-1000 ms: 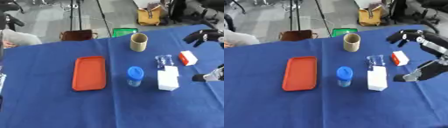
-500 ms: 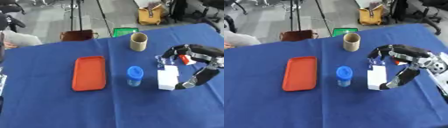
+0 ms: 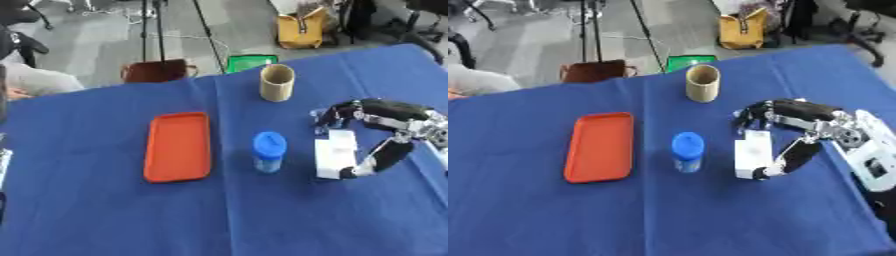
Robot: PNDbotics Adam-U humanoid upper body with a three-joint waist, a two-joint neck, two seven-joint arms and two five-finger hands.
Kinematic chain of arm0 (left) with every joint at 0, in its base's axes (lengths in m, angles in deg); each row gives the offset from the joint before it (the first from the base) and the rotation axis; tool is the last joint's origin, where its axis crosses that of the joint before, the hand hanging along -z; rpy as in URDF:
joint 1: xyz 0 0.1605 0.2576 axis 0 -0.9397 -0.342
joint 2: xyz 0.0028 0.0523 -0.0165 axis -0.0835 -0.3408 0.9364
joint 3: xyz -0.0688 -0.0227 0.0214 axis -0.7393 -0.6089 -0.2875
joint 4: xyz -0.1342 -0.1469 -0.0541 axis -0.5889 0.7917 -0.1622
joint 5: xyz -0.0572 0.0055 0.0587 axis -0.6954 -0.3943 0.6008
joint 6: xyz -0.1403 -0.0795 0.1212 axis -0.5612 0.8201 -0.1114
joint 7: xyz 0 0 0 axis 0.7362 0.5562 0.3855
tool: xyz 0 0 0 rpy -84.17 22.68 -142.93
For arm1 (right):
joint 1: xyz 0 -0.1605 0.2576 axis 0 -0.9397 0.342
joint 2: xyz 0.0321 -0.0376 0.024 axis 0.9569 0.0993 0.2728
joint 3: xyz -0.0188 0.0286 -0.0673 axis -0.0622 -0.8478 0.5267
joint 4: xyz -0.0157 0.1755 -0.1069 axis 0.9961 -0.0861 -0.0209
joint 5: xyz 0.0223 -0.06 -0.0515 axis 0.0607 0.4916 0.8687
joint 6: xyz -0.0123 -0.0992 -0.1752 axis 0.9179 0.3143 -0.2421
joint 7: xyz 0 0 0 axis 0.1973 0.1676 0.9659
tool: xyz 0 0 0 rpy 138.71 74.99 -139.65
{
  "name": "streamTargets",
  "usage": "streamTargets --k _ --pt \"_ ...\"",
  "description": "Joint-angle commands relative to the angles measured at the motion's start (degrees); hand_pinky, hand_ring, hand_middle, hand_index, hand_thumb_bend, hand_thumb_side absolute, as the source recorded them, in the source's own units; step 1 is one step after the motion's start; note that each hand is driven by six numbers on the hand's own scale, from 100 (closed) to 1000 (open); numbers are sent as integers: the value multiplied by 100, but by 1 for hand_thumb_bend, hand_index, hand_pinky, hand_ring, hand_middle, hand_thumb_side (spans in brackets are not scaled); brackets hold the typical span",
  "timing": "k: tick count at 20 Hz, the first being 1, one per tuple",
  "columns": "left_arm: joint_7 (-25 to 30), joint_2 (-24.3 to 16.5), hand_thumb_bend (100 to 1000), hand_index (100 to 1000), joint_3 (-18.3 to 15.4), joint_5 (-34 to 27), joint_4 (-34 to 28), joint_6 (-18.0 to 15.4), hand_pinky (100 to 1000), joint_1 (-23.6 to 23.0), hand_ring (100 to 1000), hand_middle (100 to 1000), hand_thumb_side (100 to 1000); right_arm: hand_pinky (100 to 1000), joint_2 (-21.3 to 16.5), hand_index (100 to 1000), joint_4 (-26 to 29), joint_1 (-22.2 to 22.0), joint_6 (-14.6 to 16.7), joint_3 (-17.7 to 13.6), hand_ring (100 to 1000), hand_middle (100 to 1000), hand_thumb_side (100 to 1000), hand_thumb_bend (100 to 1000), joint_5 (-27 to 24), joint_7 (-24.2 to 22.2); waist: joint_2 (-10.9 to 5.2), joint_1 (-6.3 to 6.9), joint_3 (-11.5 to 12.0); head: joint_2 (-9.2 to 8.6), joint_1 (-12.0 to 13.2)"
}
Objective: Pick up objects on the table and place them in the box.
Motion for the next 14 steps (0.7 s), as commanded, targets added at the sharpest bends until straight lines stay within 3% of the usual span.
streamTargets --k 1,9,11,12,14 --pt "24 -63 719 805 -15 -29 -76 1 479 88 705 689 729 655 -21 875 -111 135 307 -109 779 782 272 654 296 -20 -55 -15 18 -40 -13" --pt "25 -52 719 805 -14 -31 -76 4 479 97 705 689 729 645 74 859 -399 133 398 -152 763 757 274 619 950 584 -51 -13 39 -49 -17" --pt "24 -55 719 805 -13 -31 -76 4 479 99 705 689 729 597 89 830 -445 126 441 -151 724 707 275 579 1097 718 -51 -16 42 -45 -15" --pt "24 -56 718 805 -13 -31 -76 5 479 99 706 689 729 507 94 795 -464 122 460 -151 657 648 284 506 1154 781 -51 -18 44 -43 -16" --pt "20 -56 718 805 -14 -31 -76 9 479 102 705 689 729 411 102 773 -494 112 489 -148 614 611 281 471 1229 909 -51 -22 47 -42 -15"
